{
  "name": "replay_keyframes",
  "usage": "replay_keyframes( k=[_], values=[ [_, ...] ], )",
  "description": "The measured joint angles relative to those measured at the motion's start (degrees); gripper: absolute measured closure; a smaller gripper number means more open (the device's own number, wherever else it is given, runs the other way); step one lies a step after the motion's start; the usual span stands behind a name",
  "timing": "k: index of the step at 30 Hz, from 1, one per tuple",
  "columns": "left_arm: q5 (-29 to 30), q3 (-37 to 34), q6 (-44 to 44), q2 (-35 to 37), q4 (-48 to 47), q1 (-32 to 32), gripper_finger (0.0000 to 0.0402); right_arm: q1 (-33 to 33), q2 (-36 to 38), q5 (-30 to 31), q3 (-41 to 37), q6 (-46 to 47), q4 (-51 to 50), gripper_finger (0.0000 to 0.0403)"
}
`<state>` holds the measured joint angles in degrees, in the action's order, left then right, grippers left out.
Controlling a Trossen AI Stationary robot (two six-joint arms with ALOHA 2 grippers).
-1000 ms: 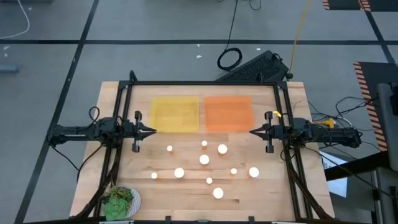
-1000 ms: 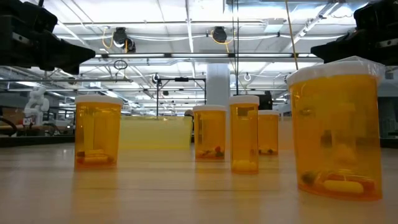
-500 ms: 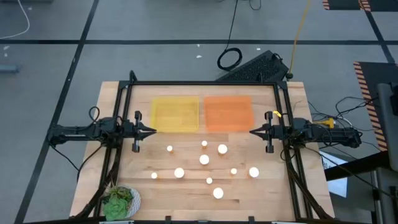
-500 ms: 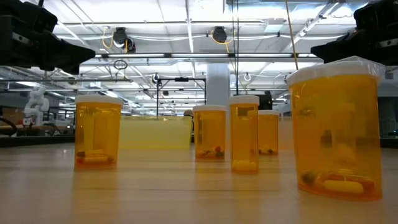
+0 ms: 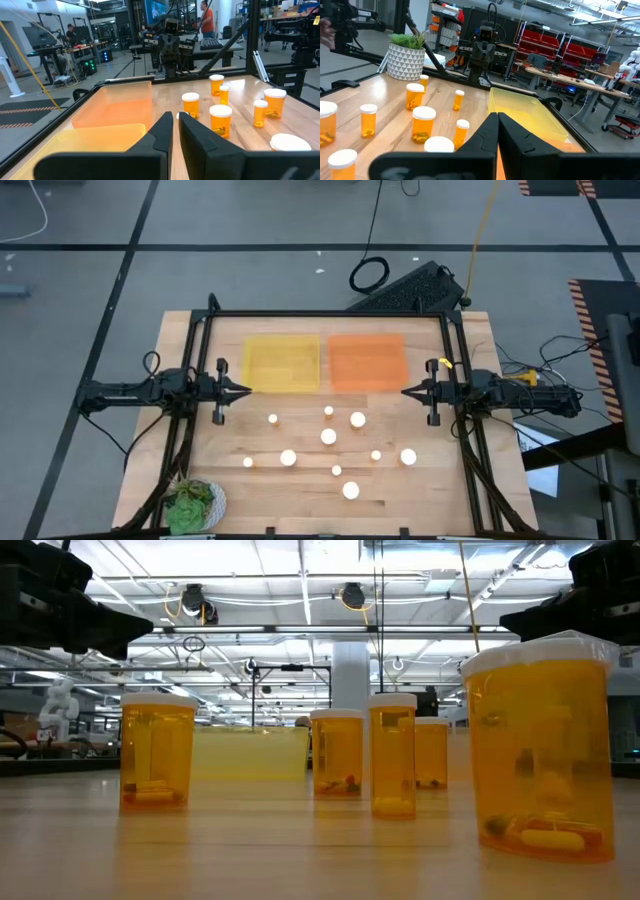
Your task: Pick and place medicine bottles into bin by pill shape (circle, oval)
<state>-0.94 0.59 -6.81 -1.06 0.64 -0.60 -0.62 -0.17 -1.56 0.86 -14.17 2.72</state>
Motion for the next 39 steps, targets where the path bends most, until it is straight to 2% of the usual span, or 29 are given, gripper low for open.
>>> replay_keyframes(
  k=[26,31,39],
  values=[
    [0.01,-0.01,-0.17,0.00,0.02,0.00,0.0366,0.02,-0.01,0.01,-0.01,-0.04,0.00,0.0403],
    [0.01,0.01,3.98,0.00,0.02,-0.02,0.0366,0.02,0.00,0.09,-0.02,-0.13,0.00,0.0403],
    [0.01,0.00,2.00,0.00,0.02,-0.02,0.0366,0.00,0.01,0.17,-0.02,-0.17,0.00,0.0403]
  ],
)
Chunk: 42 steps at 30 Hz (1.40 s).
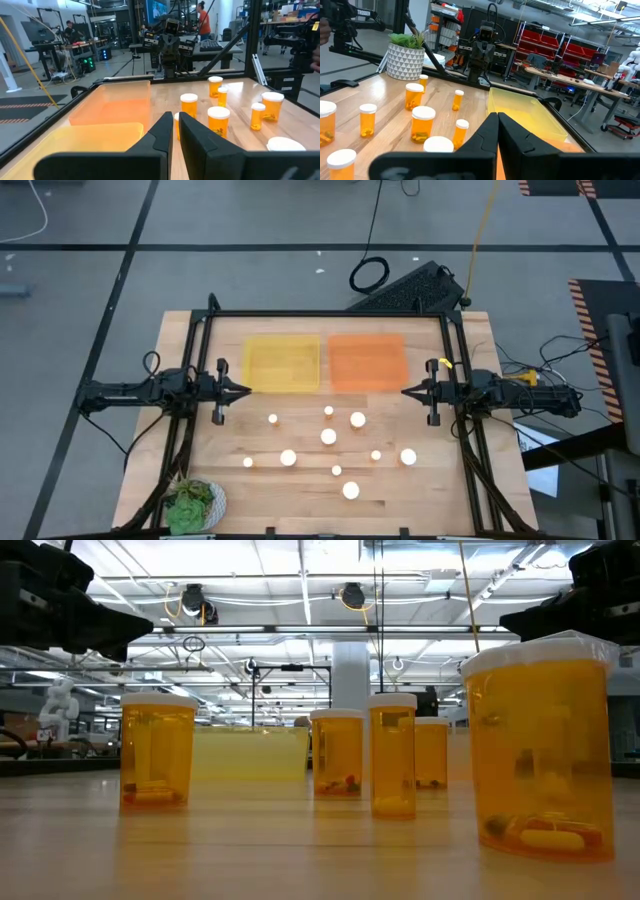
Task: Pick and place medicine bottles into bin by pill shape (circle, oval)
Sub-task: Put the small orange pill bottle into the yellow bin
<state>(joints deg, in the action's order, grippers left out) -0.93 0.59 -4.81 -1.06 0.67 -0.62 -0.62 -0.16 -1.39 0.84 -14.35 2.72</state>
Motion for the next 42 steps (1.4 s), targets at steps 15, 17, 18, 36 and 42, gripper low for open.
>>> replay_keyframes(
  k=[15,17,18,36,42],
  values=[
    [1.03,2.73,3.64,-1.24,-0.01,0.04,0.0366,0.00,0.00,0.04,0.00,2.76,0.03,0.0403],
    [1.07,4.95,3.22,-2.78,-1.58,0.07,0.0366,0.02,-0.01,0.07,0.00,3.77,0.07,0.0403],
    [1.09,6.27,2.70,-3.84,-2.82,0.07,0.0366,0.02,-0.02,0.07,0.00,4.33,0.08,0.0403],
    [1.97,43.02,2.99,-32.99,-23.92,0.07,0.0366,0.00,0.00,0.31,0.00,9.21,0.28,0.0403],
    [6.30,48.47,2.44,-39.19,-27.58,0.42,0.0366,0.02,-0.02,0.66,0.02,9.23,0.26,0.0403]
  ],
)
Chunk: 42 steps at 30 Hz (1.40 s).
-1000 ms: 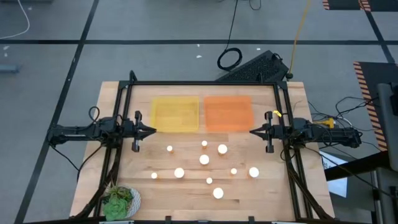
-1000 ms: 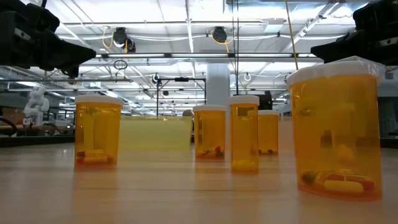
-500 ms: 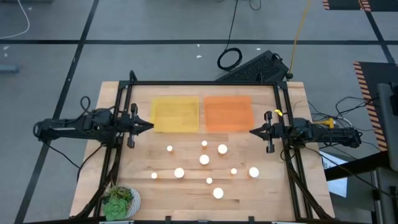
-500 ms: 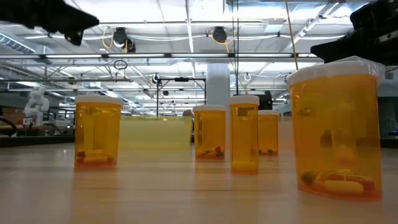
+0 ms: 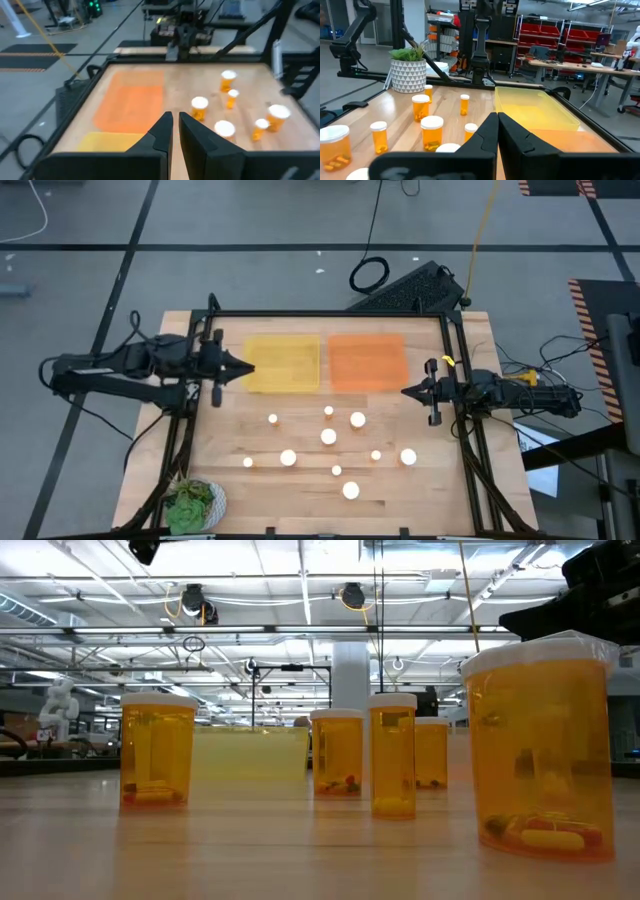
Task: Pick and place medicine bottles into bin by pill shape (circle, oval)
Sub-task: Put the small orange pill bottle into the yellow bin
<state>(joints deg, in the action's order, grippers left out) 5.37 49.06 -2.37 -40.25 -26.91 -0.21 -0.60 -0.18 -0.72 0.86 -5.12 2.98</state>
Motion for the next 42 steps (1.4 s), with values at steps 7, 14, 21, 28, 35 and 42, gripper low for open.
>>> replay_keyframes(
  k=[7,14,21,28,35,42],
  values=[
    [0.12,0.00,-0.25,-3.81,1.68,1.87,0.0366,-0.02,-0.16,4.12,1.76,3.16,0.43,0.0403],
    [0.24,0.00,-2.23,-4.12,4.77,2.62,0.0366,-0.02,-4.60,4.12,10.88,1.45,0.73,0.0403],
    [0.26,0.00,-2.05,-4.13,4.70,2.60,0.0366,-0.02,-15.33,7.04,26.26,-0.46,-4.58,0.0403],
    [0.28,0.00,-1.55,-4.16,4.48,2.60,0.0366,-0.02,-28.66,7.16,42.75,0.12,-11.74,0.0403],
    [0.70,-0.02,-0.47,-4.95,3.52,2.60,0.0366,-0.04,-41.25,7.07,55.15,2.92,-24.18,0.0403],
    [0.71,-0.09,-0.27,-6.51,2.14,2.60,0.0366,-0.03,-48.42,6.72,56.11,4.39,-28.08,0.0403]
  ],
)
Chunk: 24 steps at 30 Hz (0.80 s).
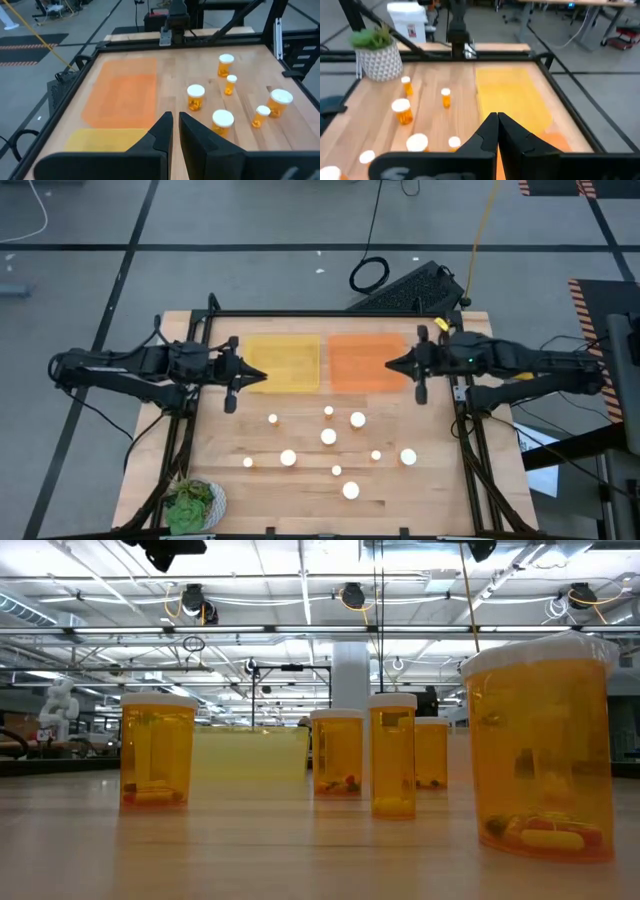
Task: Pick and place medicine bottles into bin by pill shape (circle, oval)
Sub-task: Put the small orange pill bottle into the yellow bin
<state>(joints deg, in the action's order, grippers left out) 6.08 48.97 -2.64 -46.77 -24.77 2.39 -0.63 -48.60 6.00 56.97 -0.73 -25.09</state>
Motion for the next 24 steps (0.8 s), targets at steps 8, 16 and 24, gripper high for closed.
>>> replay_keyframes(
  k=[8,16,24],
  values=[
    [0.05,0.00,3.20,-4.85,-0.03,0.52,0.0366,-0.01,-3.27,-0.03,0.02,-0.11,-0.79,0.0403],
    [0.12,0.88,11.22,-12.96,-1.38,4.54,0.0352,-0.01,-3.51,-0.03,0.02,-3.39,-1.92,0.0403],
    [5.82,8.67,15.89,-21.45,-9.00,9.66,0.0268,-0.03,-3.51,-0.04,0.02,-8.38,-1.75,0.0403]
  ],
)
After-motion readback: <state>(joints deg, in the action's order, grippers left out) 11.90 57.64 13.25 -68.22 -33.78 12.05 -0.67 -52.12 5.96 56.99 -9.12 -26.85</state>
